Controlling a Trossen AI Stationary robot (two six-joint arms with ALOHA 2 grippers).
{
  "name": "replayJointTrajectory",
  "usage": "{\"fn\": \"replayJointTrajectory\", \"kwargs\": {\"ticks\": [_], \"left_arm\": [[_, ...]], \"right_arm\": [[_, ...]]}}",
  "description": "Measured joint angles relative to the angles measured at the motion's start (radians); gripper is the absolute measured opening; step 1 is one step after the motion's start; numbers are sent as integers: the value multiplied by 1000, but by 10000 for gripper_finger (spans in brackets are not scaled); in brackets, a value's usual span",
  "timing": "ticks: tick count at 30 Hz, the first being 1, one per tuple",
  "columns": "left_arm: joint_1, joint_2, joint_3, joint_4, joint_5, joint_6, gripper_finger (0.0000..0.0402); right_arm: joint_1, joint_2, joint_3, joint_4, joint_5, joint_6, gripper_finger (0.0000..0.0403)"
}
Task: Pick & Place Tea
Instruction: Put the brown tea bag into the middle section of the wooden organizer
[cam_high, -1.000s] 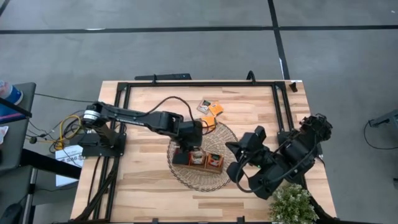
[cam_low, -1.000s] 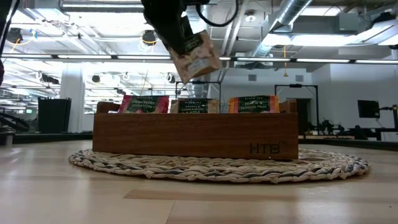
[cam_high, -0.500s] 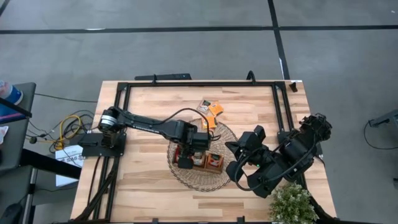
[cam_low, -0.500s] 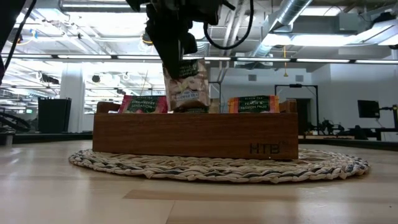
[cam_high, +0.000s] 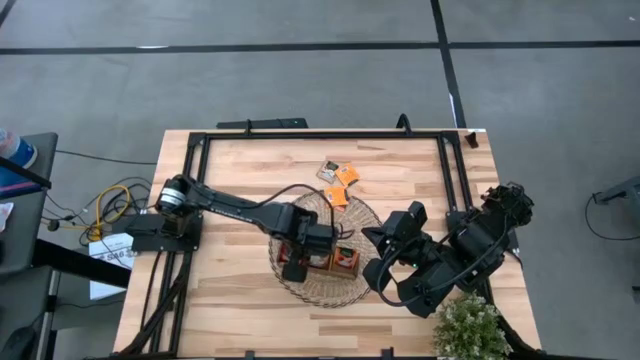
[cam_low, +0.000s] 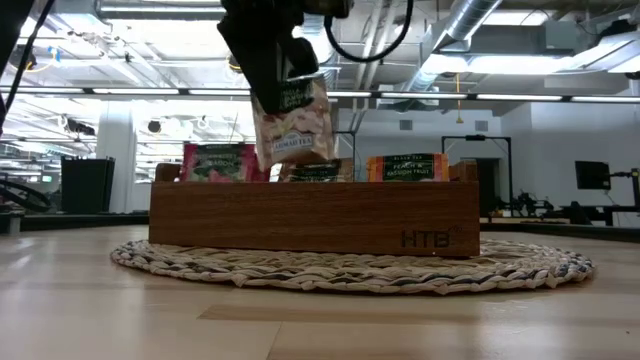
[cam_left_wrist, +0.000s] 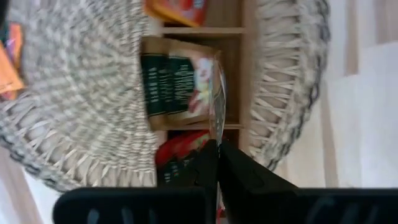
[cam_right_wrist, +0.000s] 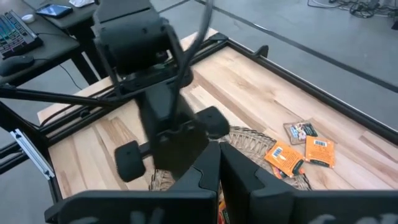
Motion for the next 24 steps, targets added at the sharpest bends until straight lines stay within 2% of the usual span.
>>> {"fn": "replayJointTrajectory", "kwargs": {"ticks": [5,24], "left_arm": [[-11,13,0,36,-31,11,0],[-11,73,0,51,-33,17,0]], "right_arm": [[0,0,0,0,2,-1,0],[0,0,0,7,4,-5,0]]}}
